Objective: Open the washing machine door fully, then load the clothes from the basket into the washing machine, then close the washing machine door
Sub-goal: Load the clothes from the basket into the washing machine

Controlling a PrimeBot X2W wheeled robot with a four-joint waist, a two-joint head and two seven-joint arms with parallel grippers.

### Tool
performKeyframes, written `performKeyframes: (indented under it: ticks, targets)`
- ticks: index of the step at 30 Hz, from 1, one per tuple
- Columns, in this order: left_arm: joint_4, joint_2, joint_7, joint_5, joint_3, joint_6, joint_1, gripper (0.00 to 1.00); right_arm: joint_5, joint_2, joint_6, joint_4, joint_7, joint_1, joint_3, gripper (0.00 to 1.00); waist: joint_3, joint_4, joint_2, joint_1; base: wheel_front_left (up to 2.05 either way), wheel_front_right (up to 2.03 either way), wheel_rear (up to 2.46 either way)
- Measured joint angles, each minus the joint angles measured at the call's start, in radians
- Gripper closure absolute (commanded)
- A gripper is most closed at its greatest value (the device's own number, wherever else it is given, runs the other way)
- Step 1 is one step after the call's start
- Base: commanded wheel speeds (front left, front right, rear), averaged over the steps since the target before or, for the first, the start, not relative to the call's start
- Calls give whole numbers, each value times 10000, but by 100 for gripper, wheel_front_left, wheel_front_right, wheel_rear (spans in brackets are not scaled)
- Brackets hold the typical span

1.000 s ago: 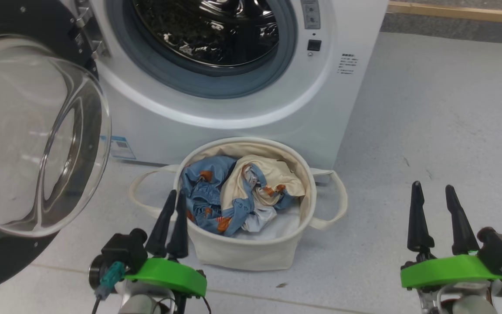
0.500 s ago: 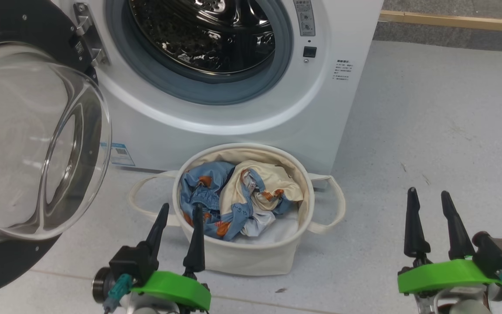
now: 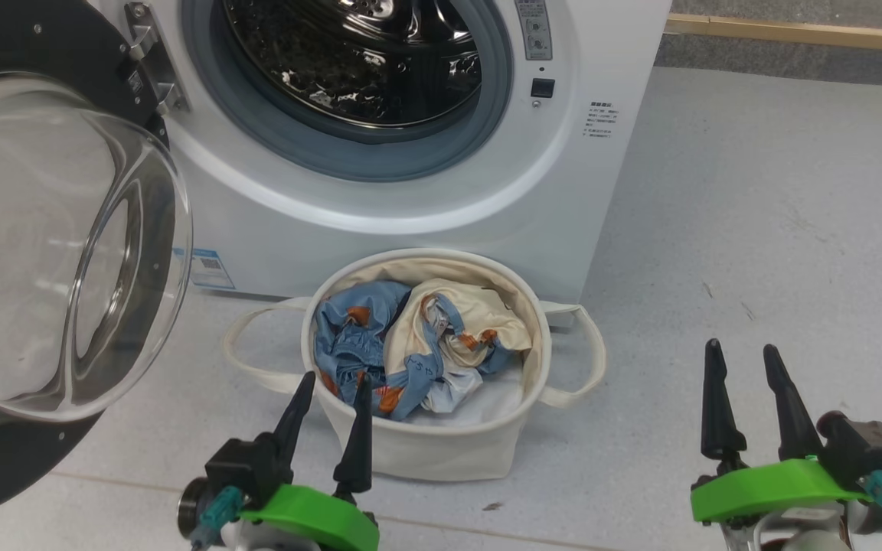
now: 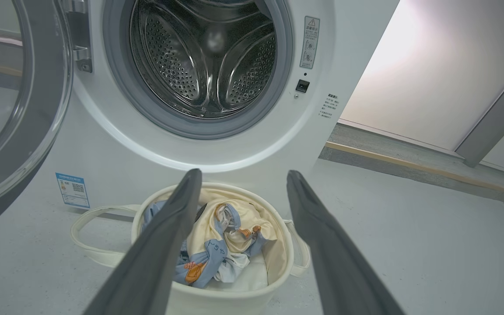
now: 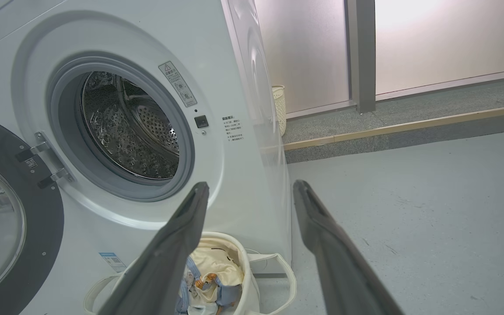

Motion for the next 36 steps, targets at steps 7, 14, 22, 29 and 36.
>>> performKeyframes:
  ticks: [7, 14, 22, 29, 36]
  targets:
    - [71, -2, 0, -73, -35, -65, -15, 0, 12, 0, 0, 117, 0, -3, 36, 0, 85, -29, 0, 0, 97, -115, 18]
    - [29, 42, 0, 349, -236, -184, -26, 0, 13, 29, 0, 180, 0, -13, 104, 0, 130, 27, 0, 0, 168, -184, 16]
    - [190, 42, 0, 571, -382, -251, -82, 0, 13, 27, 0, 245, 0, -30, 259, 0, 112, 133, 0, 0, 96, -96, 0]
    - [999, 42, 0, 662, -631, -288, -185, 0, -128, 29, 0, -63, 0, -11, 10, 0, 393, 9, 0, 0, 11, -11, 0]
    - [2527, 31, 12, 825, -951, 128, -1415, 0, -499, 29, 0, -58, 0, -31, -654, 0, 1130, -266, 0, 0, 0, 0, 0]
